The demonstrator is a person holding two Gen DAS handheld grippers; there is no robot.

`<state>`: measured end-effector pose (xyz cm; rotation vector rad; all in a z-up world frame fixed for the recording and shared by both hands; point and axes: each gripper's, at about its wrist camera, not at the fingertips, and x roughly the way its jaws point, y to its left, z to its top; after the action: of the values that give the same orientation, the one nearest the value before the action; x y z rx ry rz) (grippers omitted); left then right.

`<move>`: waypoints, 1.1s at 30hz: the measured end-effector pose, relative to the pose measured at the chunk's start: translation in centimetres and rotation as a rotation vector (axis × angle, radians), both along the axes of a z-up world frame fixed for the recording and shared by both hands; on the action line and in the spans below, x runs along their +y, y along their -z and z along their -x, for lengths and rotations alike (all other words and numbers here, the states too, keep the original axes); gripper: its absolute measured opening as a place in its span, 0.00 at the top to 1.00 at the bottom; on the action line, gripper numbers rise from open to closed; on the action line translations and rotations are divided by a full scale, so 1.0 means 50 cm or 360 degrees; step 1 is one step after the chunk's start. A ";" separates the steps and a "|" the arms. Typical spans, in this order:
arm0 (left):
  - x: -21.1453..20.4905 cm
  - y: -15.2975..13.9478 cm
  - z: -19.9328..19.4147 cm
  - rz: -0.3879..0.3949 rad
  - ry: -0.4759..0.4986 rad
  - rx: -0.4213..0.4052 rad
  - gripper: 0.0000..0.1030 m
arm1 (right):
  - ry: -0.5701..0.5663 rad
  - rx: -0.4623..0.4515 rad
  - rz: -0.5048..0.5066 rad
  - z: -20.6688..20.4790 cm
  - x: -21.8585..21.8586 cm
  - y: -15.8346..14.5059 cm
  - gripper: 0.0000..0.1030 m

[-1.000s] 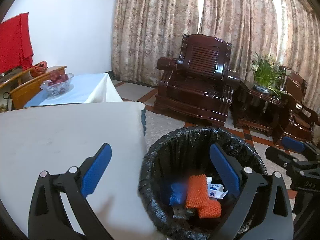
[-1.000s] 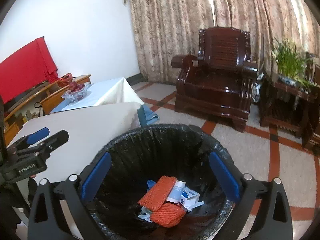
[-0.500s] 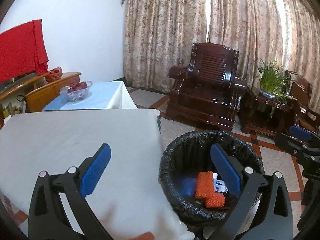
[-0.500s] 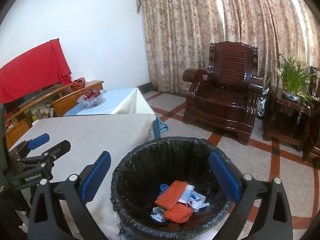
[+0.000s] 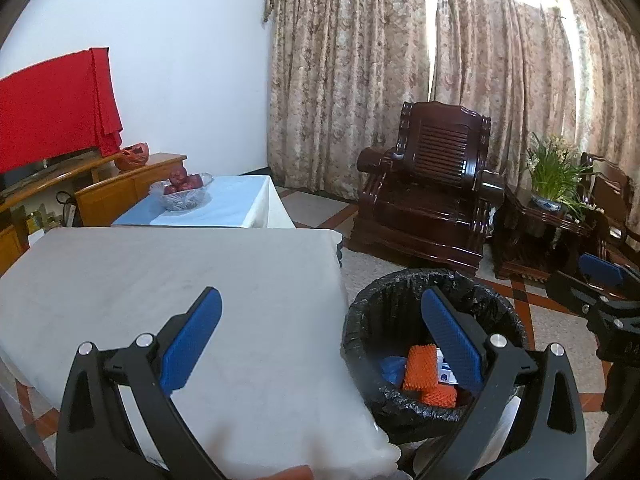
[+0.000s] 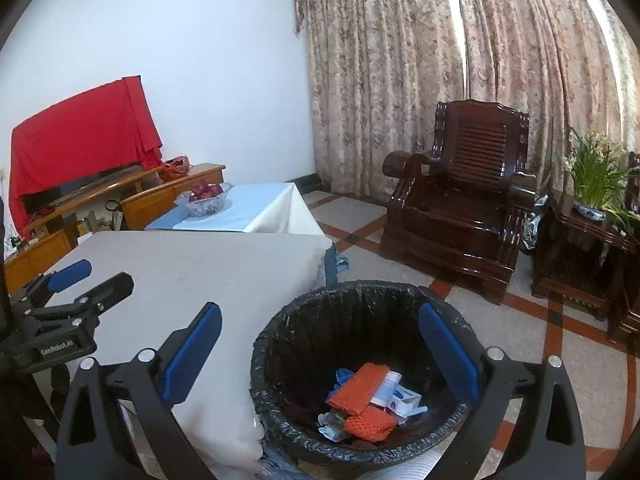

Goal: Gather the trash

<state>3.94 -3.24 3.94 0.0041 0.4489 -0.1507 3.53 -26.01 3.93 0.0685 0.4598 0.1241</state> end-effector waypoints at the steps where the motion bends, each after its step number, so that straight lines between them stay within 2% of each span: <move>1: 0.000 -0.002 0.003 -0.0003 0.0000 -0.0001 0.06 | -0.0003 -0.0004 -0.0001 0.003 0.002 -0.001 0.06; 15: 0.011 -0.024 0.033 -0.0005 -0.0003 -0.0074 0.06 | -0.0035 -0.0061 0.0006 0.020 0.016 -0.020 0.06; 33: 0.019 -0.027 0.040 -0.0002 -0.0010 -0.0093 0.06 | -0.0047 -0.0104 0.0031 0.024 0.035 -0.028 0.06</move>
<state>1.92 -2.27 5.28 0.0081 0.3907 -0.1440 2.35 -24.25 5.36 0.0381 0.3966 0.1505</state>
